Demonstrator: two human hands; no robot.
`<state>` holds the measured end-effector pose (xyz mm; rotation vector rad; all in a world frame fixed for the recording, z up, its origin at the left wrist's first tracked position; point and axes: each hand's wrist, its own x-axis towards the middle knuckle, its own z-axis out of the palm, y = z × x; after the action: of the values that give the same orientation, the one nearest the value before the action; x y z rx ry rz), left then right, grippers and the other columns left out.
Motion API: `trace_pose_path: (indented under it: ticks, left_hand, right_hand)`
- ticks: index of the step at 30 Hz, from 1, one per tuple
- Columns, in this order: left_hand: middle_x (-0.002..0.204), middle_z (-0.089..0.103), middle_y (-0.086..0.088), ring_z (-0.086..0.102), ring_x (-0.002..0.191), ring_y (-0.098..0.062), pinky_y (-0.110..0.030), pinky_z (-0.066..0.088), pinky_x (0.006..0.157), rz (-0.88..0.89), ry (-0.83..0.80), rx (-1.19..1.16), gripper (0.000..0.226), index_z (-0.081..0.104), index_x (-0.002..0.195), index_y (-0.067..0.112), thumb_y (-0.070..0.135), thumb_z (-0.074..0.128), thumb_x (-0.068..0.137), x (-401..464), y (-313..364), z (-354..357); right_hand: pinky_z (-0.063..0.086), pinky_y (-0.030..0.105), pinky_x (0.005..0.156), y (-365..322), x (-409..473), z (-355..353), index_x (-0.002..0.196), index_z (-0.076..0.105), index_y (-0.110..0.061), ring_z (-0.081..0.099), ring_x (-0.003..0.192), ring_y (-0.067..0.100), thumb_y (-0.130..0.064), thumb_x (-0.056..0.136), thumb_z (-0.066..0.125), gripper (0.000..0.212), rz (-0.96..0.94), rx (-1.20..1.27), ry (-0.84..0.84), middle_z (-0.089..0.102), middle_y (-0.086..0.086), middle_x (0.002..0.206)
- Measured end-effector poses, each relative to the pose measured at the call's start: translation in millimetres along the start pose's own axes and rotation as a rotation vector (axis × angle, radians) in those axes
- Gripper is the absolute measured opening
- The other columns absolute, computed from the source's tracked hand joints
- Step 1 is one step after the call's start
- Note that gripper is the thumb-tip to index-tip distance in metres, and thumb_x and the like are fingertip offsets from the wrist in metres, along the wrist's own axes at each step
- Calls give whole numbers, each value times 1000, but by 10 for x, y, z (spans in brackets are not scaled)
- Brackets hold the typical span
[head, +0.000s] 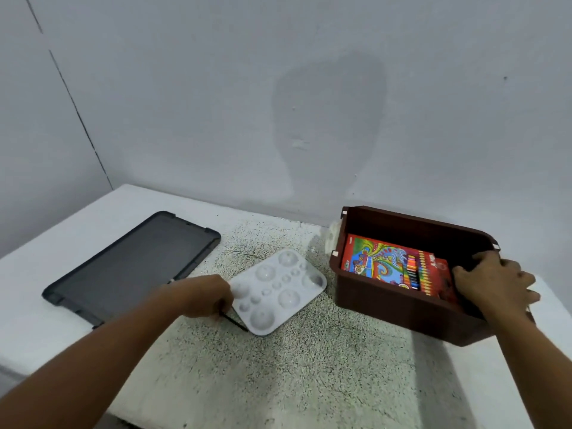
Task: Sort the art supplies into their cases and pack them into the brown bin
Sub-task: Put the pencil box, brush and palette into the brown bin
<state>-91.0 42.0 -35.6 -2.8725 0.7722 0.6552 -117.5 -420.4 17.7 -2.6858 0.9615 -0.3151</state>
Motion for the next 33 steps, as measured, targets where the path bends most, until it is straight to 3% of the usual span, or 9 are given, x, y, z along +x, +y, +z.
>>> trace_pose_path:
  ticks: [4, 8, 12, 16, 21, 28, 33]
  left_hand:
    - [92, 59, 5, 51, 87, -10, -16, 36, 72, -6, 253, -90, 16, 68, 97, 16, 11, 55, 90, 27, 37, -455]
    - [94, 61, 1, 47, 92, -14, -28, 39, 80, 70, 612, -201, 17, 69, 104, 15, 14, 57, 93, 269, 378, -1004]
    - [99, 64, -9, 52, 96, -26, -37, 43, 81, 285, 861, -230, 20, 70, 106, 10, 9, 57, 91, 703, 1155, -1476]
    - [108, 61, -11, 50, 104, -27, -40, 44, 86, 332, 854, -153, 27, 65, 117, 10, 17, 50, 96, 1199, 1902, -1747]
    - [111, 60, -13, 50, 105, -31, -39, 46, 82, 330, 723, -32, 29, 63, 121, 10, 9, 49, 95, 1729, 2422, -1762]
    - [112, 59, -13, 50, 106, -31, -36, 45, 83, 285, 645, -19, 31, 61, 123, 7, 5, 49, 95, 2109, 2564, -1694]
    - [119, 56, -10, 48, 114, -26, -34, 40, 91, 270, 574, -218, 37, 57, 128, 13, 11, 57, 92, 2084, 2385, -1728]
  right_hand:
    - [28, 52, 103, 6, -38, -31, 128, 50, -15, 35, 125, 43, -38, 84, 61, 50, 17, 5, 12, 45, 23, 133]
    - [31, 50, 101, -8, -77, -43, 127, 50, -13, 38, 123, 41, -33, 85, 58, 47, 17, 71, 35, 51, 20, 130]
    - [32, 49, 99, 1, -85, -67, 124, 52, -12, 40, 122, 38, -27, 84, 56, 42, 6, 134, 54, 56, 15, 127]
    - [31, 49, 100, 14, -87, -69, 125, 51, -14, 39, 123, 36, -27, 85, 56, 42, 0, 146, 49, 55, 12, 129]
    - [32, 47, 98, 50, -43, -60, 123, 51, -16, 40, 123, 32, -29, 85, 54, 40, -9, 165, 63, 55, 8, 129]
    - [32, 47, 99, 57, 19, -13, 123, 49, -21, 38, 125, 30, -34, 86, 53, 39, -20, 144, 55, 52, 5, 132]
    - [31, 47, 100, 67, 57, 9, 122, 51, -25, 35, 127, 30, -41, 87, 53, 38, -30, 73, 49, 48, 7, 135]
